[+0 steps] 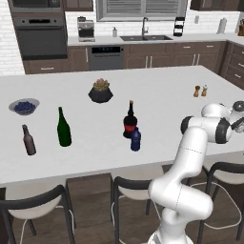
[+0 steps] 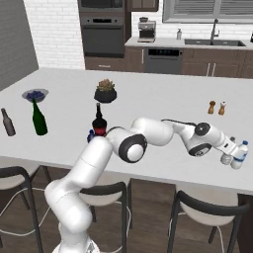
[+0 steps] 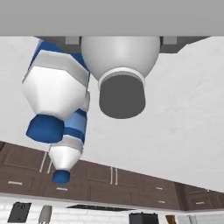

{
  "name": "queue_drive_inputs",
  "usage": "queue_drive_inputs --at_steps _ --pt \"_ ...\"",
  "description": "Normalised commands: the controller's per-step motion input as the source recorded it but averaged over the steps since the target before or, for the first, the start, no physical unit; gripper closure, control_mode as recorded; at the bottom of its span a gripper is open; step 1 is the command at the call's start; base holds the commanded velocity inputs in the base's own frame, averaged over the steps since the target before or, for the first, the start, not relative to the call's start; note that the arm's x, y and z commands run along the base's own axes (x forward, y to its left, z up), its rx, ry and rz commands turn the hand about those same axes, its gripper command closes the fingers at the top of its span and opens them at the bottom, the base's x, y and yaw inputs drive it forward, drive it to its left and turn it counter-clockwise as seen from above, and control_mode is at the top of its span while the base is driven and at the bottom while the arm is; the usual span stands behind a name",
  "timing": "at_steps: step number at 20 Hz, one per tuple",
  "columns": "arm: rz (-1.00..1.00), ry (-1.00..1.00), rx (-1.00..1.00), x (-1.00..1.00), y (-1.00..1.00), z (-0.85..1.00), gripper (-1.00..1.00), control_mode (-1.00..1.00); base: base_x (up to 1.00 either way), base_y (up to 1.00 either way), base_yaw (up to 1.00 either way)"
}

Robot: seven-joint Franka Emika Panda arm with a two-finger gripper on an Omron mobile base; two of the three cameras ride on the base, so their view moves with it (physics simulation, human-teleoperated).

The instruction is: Move the plastic bottles in the middle to the plastics group, and the glass bottles in the middle to the glass group.

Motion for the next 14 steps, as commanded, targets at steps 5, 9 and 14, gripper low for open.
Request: queue_drive_inputs --at_steps 5,9,14 --pt "0.0 0.0 -0.03 -0.04 0.03 -0.29 1.0 -1.0 0.0 0.0 0.0" --pt "0.0 0.0 -0.03 -0.03 0.09 -0.18 1.0 -1.0 0.0 0.0 0.0" --pt "0.0 0.0 -0.01 0.0 0.13 -0.06 1.0 -1.0 0.0 0.0 0.0"
